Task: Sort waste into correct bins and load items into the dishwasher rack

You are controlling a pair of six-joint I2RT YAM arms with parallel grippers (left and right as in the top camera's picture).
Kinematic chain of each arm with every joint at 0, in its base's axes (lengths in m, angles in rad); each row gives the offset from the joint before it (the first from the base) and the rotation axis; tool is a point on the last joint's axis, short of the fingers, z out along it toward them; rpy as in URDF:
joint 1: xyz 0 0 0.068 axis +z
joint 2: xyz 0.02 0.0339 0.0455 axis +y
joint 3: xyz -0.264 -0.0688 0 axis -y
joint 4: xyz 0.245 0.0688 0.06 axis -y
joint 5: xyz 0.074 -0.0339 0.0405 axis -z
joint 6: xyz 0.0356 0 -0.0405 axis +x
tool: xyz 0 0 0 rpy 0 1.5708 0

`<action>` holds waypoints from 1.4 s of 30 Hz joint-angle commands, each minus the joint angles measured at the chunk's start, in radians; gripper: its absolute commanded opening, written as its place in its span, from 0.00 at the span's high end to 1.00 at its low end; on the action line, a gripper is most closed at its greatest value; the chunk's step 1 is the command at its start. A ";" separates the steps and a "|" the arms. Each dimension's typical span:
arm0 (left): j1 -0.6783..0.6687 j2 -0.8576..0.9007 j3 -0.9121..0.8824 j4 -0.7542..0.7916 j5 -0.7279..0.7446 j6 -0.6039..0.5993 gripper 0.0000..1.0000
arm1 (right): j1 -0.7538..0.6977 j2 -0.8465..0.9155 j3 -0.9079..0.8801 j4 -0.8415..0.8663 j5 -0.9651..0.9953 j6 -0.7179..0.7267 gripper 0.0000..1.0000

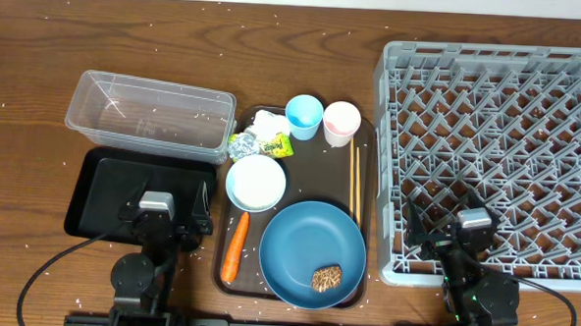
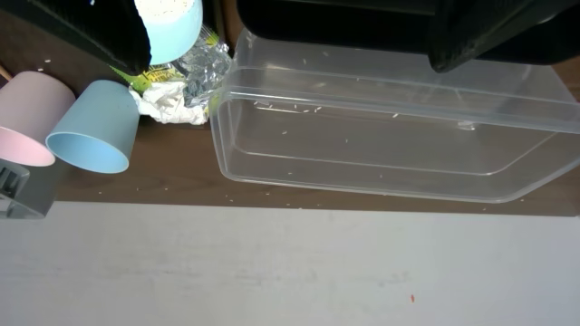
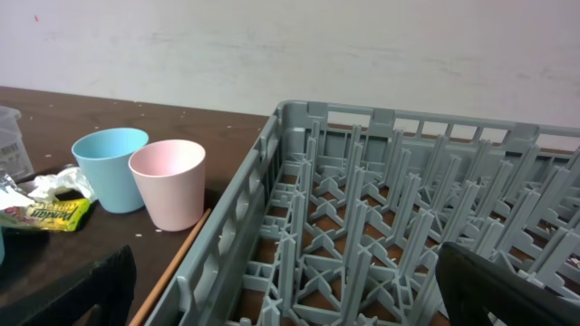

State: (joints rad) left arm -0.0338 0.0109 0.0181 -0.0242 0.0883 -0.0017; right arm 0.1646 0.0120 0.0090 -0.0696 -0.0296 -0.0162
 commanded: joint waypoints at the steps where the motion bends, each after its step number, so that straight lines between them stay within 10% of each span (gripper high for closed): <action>1: 0.003 -0.007 -0.014 -0.036 0.004 0.008 0.02 | -0.011 -0.005 -0.003 -0.001 -0.004 -0.015 0.01; 33: 0.003 -0.007 -0.014 -0.034 0.045 -0.043 0.02 | -0.011 -0.005 -0.003 0.001 -0.006 -0.012 0.01; 42: 0.003 0.002 0.102 -0.011 0.304 -0.135 0.02 | -0.011 -0.002 0.063 0.002 -0.150 0.289 0.01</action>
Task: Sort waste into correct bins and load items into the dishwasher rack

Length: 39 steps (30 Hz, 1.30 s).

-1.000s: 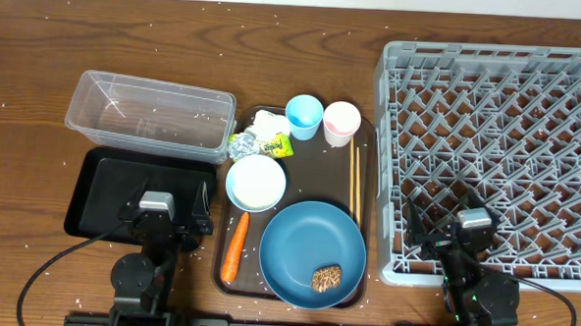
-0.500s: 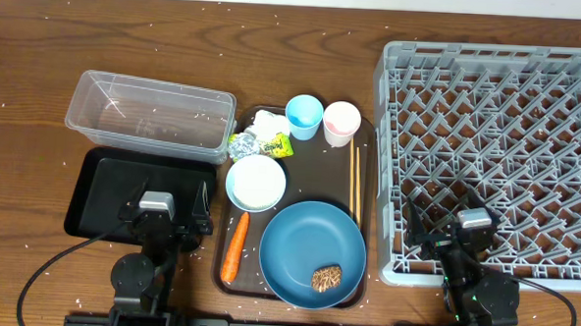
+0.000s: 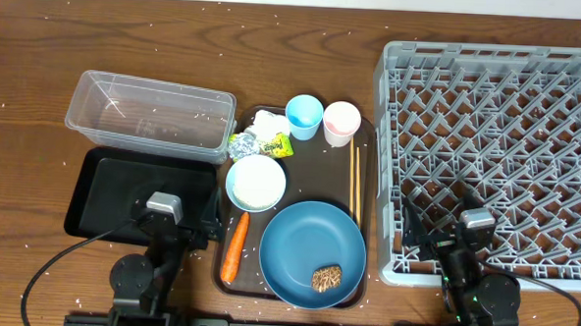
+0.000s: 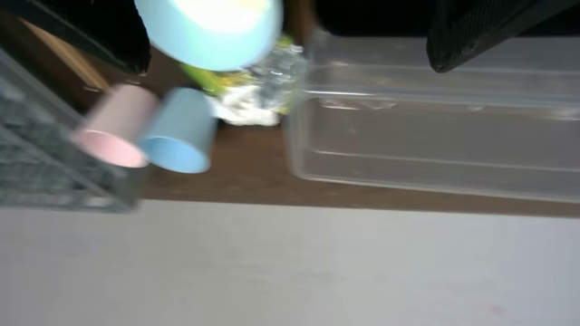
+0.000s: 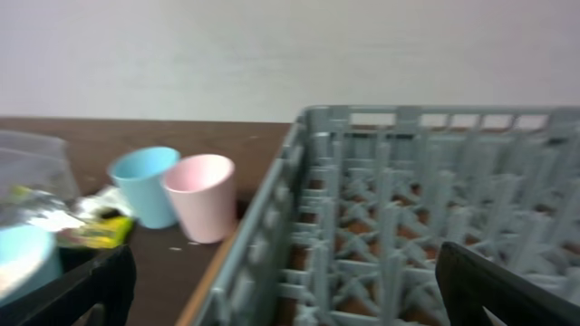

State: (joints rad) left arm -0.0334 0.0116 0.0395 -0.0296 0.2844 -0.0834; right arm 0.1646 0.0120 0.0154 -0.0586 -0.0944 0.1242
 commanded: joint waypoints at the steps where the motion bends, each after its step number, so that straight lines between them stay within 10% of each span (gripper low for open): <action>1: 0.003 0.015 0.129 -0.035 0.106 -0.050 0.02 | -0.011 0.005 0.089 -0.042 -0.097 0.178 0.01; 19: -0.017 1.117 1.194 -0.600 0.227 -0.079 0.02 | -0.010 0.922 0.951 -0.642 -0.155 0.148 0.01; 29: -0.037 1.402 1.228 -0.499 0.409 -0.175 0.02 | -0.010 1.176 1.038 -0.703 -0.264 0.148 0.01; 39: -0.297 1.570 1.228 -0.466 -0.066 -0.093 0.02 | -0.016 1.178 1.038 -0.797 -0.145 0.227 0.01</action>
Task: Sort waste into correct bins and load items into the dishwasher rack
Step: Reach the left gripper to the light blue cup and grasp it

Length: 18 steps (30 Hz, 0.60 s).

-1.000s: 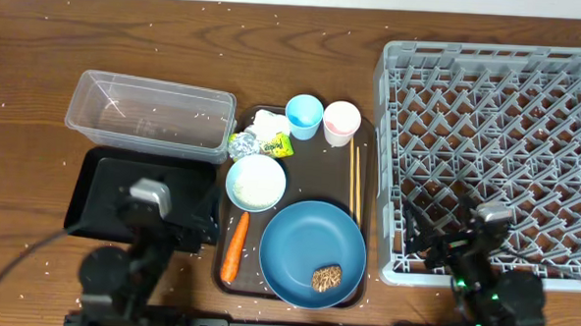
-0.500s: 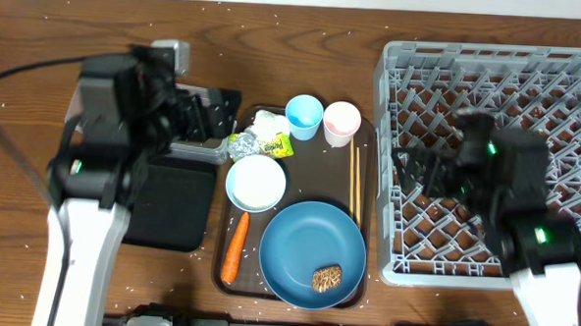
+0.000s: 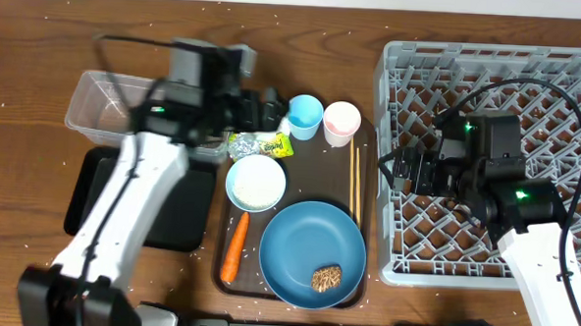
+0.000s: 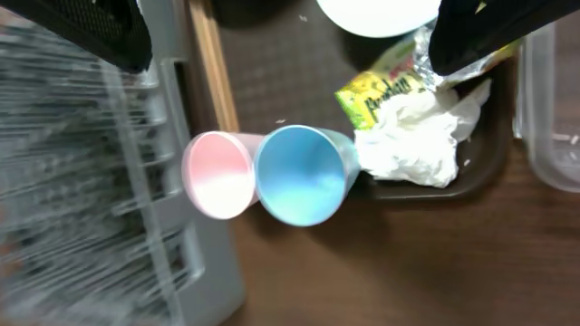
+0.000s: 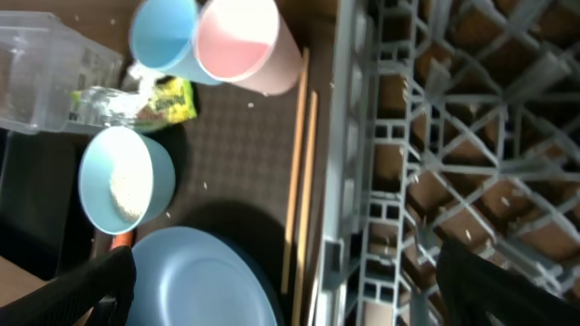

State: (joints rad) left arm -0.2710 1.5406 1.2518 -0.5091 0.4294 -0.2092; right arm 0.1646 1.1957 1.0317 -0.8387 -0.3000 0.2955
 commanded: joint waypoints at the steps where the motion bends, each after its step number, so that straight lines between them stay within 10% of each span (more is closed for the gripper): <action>1: -0.080 0.062 0.016 0.029 -0.246 0.033 0.01 | -0.019 -0.006 0.022 -0.032 0.096 0.080 0.01; 8: -0.118 0.206 0.016 0.190 -0.289 0.029 0.28 | -0.036 -0.006 0.022 -0.072 0.185 0.131 0.01; 18: -0.123 0.336 0.016 0.287 -0.288 -0.040 0.40 | -0.036 -0.006 0.021 -0.112 0.196 0.126 0.01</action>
State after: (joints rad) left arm -0.3904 1.8523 1.2518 -0.2241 0.1574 -0.2295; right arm 0.1402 1.1957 1.0325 -0.9493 -0.1223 0.4099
